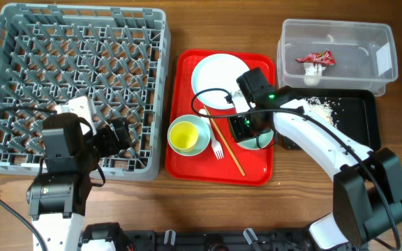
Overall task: Sort waste into correct bins and load items into the dishwasher rack
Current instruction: 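Return the empty green bowl to the red tray and release, then grasp the yellow cup from the blue bowl with the right gripper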
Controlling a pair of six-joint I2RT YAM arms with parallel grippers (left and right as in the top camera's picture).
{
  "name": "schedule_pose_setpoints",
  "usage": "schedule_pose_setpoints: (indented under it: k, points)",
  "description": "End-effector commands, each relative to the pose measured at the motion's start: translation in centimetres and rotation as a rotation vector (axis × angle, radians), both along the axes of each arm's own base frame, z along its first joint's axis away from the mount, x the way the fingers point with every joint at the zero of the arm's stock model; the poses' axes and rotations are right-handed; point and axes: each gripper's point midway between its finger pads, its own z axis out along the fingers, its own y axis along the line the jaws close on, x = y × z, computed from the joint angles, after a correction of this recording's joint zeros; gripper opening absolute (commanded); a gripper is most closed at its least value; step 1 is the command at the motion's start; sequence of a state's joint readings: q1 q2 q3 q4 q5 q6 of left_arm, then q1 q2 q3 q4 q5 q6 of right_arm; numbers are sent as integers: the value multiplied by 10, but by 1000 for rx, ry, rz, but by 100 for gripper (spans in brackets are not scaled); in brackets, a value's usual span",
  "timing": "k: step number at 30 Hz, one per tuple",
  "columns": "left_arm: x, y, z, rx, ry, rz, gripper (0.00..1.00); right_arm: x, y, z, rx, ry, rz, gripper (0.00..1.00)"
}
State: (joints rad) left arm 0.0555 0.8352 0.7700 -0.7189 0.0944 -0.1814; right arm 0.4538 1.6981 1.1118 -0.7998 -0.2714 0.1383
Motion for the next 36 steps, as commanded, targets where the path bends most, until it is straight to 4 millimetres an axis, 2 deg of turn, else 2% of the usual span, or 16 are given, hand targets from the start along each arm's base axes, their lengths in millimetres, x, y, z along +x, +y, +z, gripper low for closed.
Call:
schedule_pose_setpoints:
  k: [1, 5, 10, 13, 19, 24, 29, 31, 36]
  points:
    - [3, 0, 7, -10, -13, 6, 100, -4, 0, -6, -2, 29, -20, 23]
    - [3, 0, 7, -10, -13, 6, 100, -1, 2, 9, 2, 17, -21, 34]
    - [3, 0, 7, -10, -13, 6, 100, 21, 13, 64, 78, -132, -20, 51]
    - [3, 0, 7, -10, -13, 6, 100, 26, 15, 76, 99, -174, -19, 57]
    - [2, 0, 6, -10, -10, 6, 100, 13, 26, 75, 107, -150, 30, 57]
    - [2, 0, 6, -11, -9, 6, 100, -2, 52, 71, 115, -146, 108, 57]
    - [2, -5, 7, -32, -10, -16, 100, -23, 84, 48, 93, -101, 188, 57]
    - [2, -5, 6, -31, -10, -15, 100, -24, 95, 41, 90, -105, 179, 57]
    - [2, -5, 7, -32, -10, -16, 100, -14, 90, 24, 5, -118, 83, 55]
